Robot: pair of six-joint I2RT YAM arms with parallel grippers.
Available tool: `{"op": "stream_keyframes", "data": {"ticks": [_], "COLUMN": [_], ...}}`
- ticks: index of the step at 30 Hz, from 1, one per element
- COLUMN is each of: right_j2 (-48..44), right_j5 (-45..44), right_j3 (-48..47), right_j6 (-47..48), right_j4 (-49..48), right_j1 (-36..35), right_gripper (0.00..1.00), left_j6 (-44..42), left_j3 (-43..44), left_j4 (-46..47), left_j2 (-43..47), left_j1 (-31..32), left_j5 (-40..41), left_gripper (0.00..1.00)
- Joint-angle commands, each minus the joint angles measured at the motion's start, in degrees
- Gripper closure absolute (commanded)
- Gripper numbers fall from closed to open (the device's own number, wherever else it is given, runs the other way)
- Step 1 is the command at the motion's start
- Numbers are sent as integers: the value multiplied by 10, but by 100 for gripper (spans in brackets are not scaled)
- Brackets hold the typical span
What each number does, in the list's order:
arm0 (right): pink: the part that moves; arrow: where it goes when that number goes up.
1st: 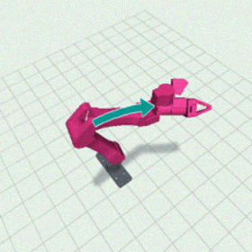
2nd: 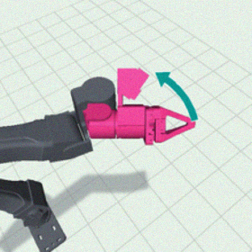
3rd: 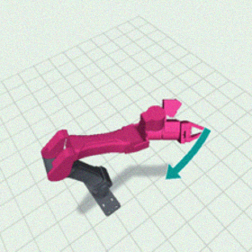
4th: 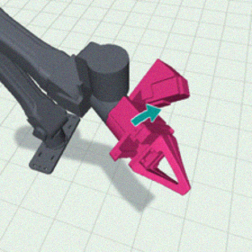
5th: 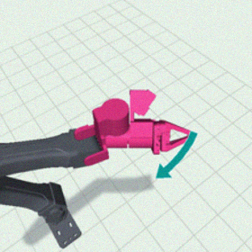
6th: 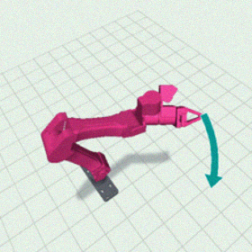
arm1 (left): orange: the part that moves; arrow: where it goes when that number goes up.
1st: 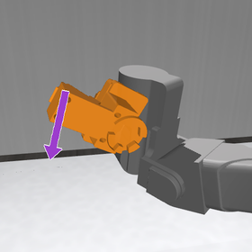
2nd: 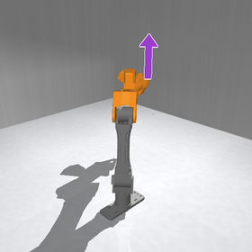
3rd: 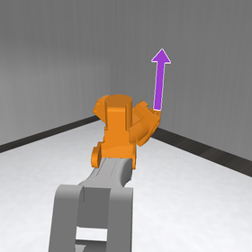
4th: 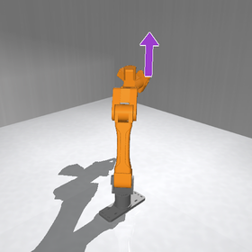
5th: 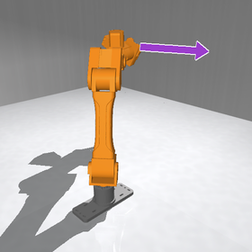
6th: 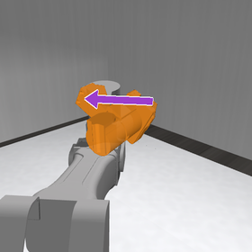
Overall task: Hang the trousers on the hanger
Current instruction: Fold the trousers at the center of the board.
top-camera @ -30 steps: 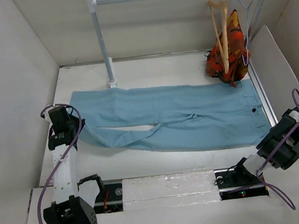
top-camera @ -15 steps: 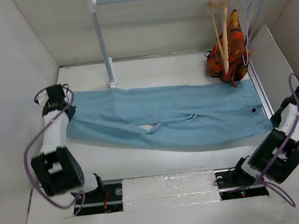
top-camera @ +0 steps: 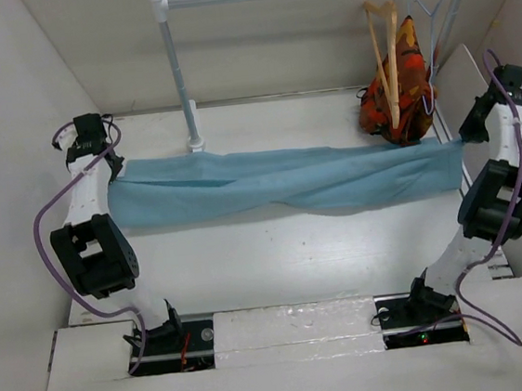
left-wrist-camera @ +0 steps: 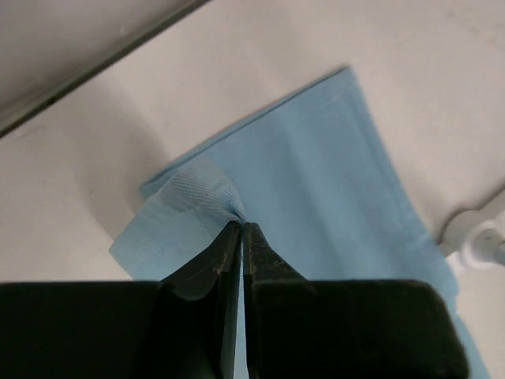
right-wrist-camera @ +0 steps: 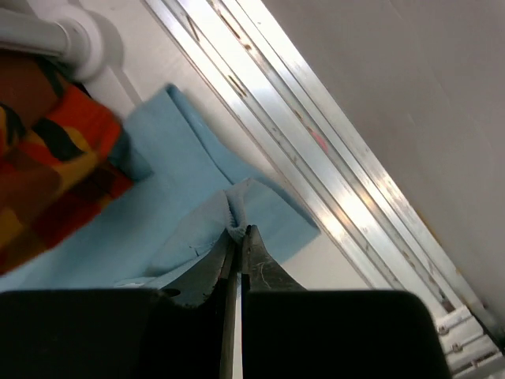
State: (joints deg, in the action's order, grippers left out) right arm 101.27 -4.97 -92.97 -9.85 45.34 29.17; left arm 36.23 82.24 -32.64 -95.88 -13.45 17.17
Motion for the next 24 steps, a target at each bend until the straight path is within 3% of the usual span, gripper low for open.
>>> {"op": "stream_keyframes", "data": {"ticks": [1,4,11,12,13,15,16,18,19,20,22,23,24], "right_j2": [46,110,230,236,245,253,253,227,211,179,135,116,66], "right_j5": [-26,-8,12,19,38,45,44,45,45,45,62,63,66], "right_j3": [-81,-138,-241,-244,-241,-252,-259,-224,-212,-172,-124,-99,-39], "right_j6": [10,10,15,16,16,25,28,40,40,36,27,14,8], "right_j4": [-19,-20,-23,-27,-49,-28,-26,-48,-57,-67,-102,-111,-140], "right_j1": [0,0,-11,-11,-11,-11,-11,-11,-11,-11,-11,-11,-11], "right_gripper": [100,100,99,88,76,40,36,30,30,30,32,33,38], "left_j6": [-19,-27,-49,-55,-67,-72,-72,-78,-82,-71,-58,-52,-44], "left_j3": [72,131,328,342,356,406,421,413,400,385,328,221,157], "left_j4": [27,33,-1,1,4,-7,-24,-16,-2,-10,-2,17,45], "left_j2": [-7,-42,-218,-230,-243,-278,-284,-264,-250,-223,-177,-105,-62], "left_j1": [-5,-5,5,5,5,5,5,11,11,11,11,11,11], "left_j5": [44,44,53,51,35,16,16,15,4,8,29,28,20], "left_gripper": [100,100,100,100,93,69,62,44,27,23,25,29,40]}}
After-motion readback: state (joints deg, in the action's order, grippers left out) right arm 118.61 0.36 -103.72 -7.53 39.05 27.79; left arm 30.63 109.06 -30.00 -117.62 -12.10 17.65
